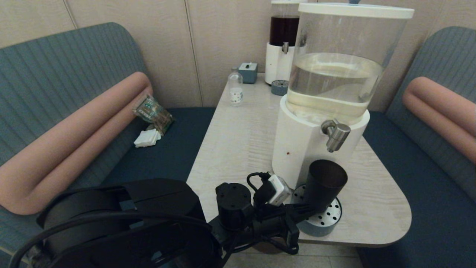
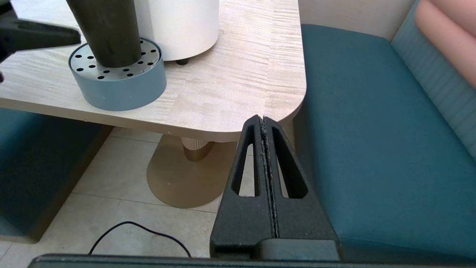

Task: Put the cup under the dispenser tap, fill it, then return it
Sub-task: Place the cup next to the water dispenser

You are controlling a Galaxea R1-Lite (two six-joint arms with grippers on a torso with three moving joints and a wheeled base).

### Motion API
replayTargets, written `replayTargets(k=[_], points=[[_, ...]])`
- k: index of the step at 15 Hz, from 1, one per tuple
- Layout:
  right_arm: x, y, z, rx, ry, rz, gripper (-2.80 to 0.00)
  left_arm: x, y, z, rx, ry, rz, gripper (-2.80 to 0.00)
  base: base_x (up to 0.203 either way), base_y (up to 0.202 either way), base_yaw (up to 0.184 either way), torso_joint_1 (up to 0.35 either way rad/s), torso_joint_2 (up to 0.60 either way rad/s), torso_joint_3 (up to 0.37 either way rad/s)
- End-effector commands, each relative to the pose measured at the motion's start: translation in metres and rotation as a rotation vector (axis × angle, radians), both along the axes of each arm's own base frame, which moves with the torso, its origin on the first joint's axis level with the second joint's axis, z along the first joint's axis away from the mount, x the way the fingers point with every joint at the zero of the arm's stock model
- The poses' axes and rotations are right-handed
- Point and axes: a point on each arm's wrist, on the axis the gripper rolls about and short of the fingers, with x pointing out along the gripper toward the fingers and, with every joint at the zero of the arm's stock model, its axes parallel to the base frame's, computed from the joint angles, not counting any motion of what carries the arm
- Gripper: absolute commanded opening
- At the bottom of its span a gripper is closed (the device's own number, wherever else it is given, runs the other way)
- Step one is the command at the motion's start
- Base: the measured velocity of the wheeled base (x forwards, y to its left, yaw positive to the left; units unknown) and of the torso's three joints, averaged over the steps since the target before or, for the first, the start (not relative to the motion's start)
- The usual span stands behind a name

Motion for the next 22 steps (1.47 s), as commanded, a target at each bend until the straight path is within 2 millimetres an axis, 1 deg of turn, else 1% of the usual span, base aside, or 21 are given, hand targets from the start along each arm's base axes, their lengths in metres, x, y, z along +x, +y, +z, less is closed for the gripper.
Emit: replayTargets(k=[1, 3, 6, 12, 16, 19, 21, 22], points=[[0.001, 0.0, -0.004, -0.001, 0.014, 0.0, -2.8, -0.004, 0.004, 0.002, 0.001, 0.002, -0.001, -2.8, 0.0, 0.0, 0.0, 0.0, 0.0, 0.0], [0.001, 0.0, -0.004, -0.001, 0.014, 0.0, -2.8, -0.007, 0.007, 0.005, 0.004, 0.006, 0.0, -2.8, 0.0, 0.0, 0.0, 0.0, 0.0, 0.0], [0.001, 0.0, -0.004, -0.001, 0.014, 0.0, -2.8, -0.014, 0.015, 0.015, 0.002, 0.006, 0.003, -2.8, 0.0, 0.0, 0.0, 0.0, 0.0, 0.0], [0.001, 0.0, -0.004, -0.001, 0.014, 0.0, -2.8, -0.024, 0.024, 0.014, 0.029, 0.033, 0.024, -2.8, 0.0, 0.0, 0.0, 0.0, 0.0, 0.0], [0.001, 0.0, -0.004, -0.001, 0.014, 0.0, -2.8, -0.035, 0.035, 0.016, 0.05, 0.056, 0.06, -2.8, 0.0, 0.0, 0.0, 0.0, 0.0, 0.0], [0.001, 0.0, -0.004, -0.001, 0.014, 0.0, -2.8, -0.033, 0.035, 0.018, 0.043, 0.054, 0.069, -2.8, 0.0, 0.0, 0.0, 0.0, 0.0, 0.0], [0.001, 0.0, -0.004, -0.001, 0.014, 0.0, -2.8, -0.026, 0.031, 0.019, 0.024, 0.043, 0.075, -2.8, 0.0, 0.0, 0.0, 0.0, 0.0, 0.0], [0.001, 0.0, -0.004, -0.001, 0.014, 0.0, -2.8, -0.021, 0.028, 0.017, 0.018, 0.04, 0.08, -0.98, 0.0, 0.0, 0.0, 0.0, 0.0, 0.0]])
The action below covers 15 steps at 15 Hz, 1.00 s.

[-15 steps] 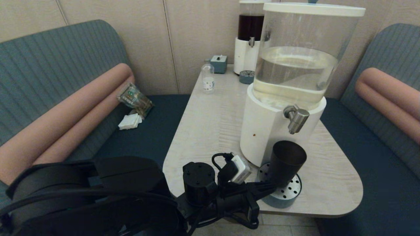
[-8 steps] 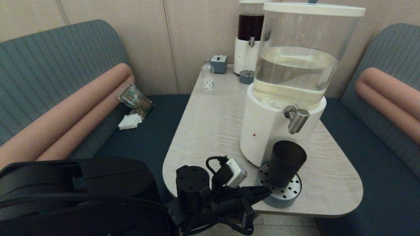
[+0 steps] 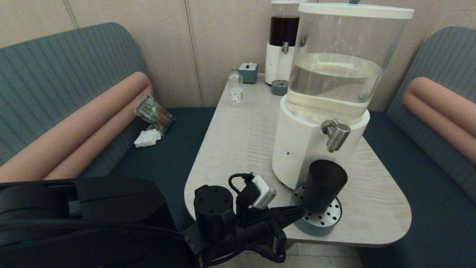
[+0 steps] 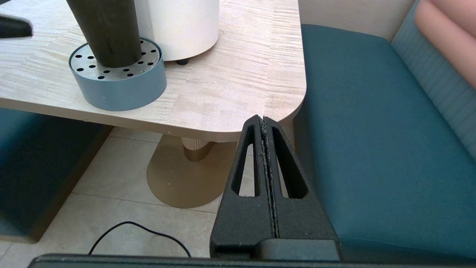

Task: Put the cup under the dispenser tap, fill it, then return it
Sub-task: Place the cup next to the water dispenser

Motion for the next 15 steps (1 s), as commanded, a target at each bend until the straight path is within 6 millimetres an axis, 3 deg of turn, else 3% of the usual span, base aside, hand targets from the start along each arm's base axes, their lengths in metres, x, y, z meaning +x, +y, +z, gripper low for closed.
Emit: replayTargets(k=[1, 15], points=[[0.001, 0.0, -0.004, -0.001, 0.014, 0.0, -2.8, 0.008, -0.005, -0.005, -0.011, -0.006, 0.006, 0.0, 0.0, 0.0, 0.0, 0.0, 0.0, 0.0], [0.001, 0.0, -0.004, -0.001, 0.014, 0.0, -2.8, 0.033, -0.026, -0.01, -0.064, -0.042, 0.023, 0.0, 0.0, 0.0, 0.0, 0.0, 0.0, 0.0]])
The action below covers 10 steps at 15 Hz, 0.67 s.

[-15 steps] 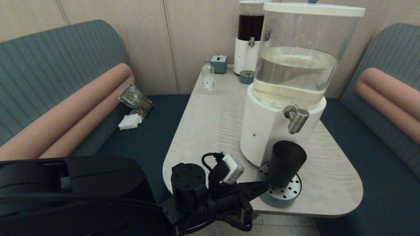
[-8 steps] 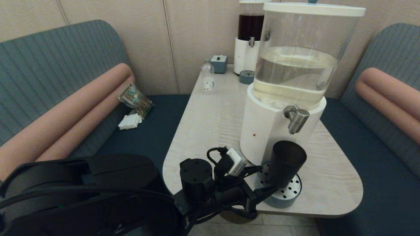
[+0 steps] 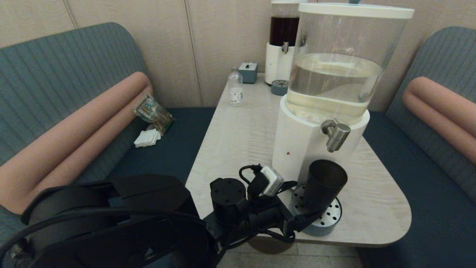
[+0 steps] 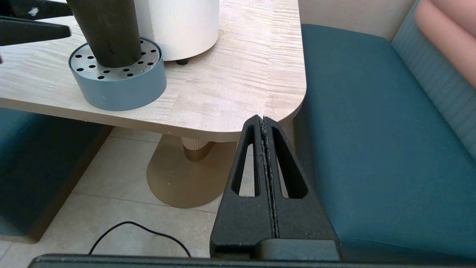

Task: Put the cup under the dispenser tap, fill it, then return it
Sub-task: Place the cup next to the water dispenser

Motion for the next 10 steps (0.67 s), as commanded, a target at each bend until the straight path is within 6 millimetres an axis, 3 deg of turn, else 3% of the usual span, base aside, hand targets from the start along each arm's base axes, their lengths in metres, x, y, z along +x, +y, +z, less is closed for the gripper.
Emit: replayTargets(k=[1, 10], points=[[0.001, 0.0, -0.004, -0.001, 0.013, 0.0, -2.8, 0.003, -0.004, -0.002, -0.009, -0.011, -0.003, 0.0, 0.0, 0.0, 0.0, 0.0, 0.0, 0.0], [0.001, 0.0, -0.004, -0.001, 0.013, 0.001, -2.8, 0.03, -0.02, -0.012, -0.053, -0.053, 0.031, 0.0, 0.0, 0.0, 0.0, 0.0, 0.0, 0.0]])
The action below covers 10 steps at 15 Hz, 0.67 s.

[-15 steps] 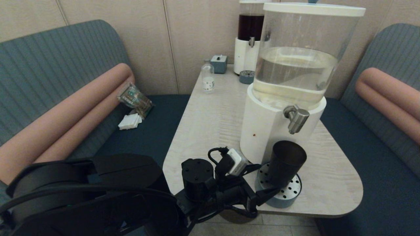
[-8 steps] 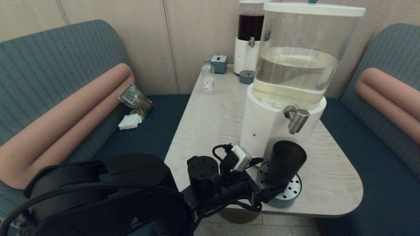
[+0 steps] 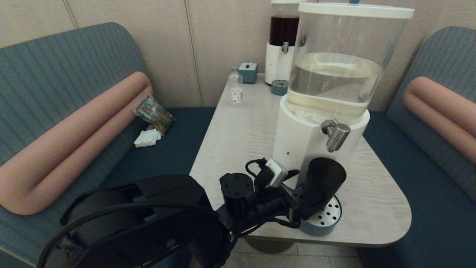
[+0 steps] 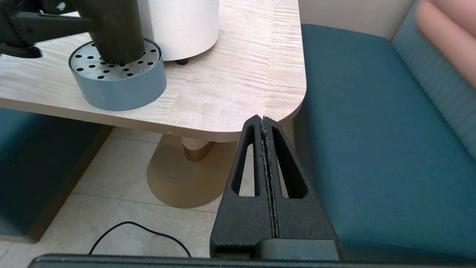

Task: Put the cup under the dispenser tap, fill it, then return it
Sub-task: Place the cup next to the water dispenser

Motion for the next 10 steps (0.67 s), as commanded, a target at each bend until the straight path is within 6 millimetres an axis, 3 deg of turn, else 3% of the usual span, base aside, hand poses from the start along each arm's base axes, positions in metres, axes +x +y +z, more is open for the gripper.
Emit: replayTargets(k=[1, 10], points=[[0.0011, 0.0, -0.0038, -0.001, 0.014, 0.0, -2.8, 0.0044, -0.0035, -0.0059, -0.006, -0.005, 0.003, 0.0, 0.0, 0.0, 0.0, 0.0, 0.0, 0.0], [0.0011, 0.0, -0.0038, -0.001, 0.014, 0.0, -2.8, 0.0139, -0.011, -0.0032, -0.033, -0.027, 0.039, 0.0, 0.0, 0.0, 0.0, 0.0, 0.0, 0.0]])
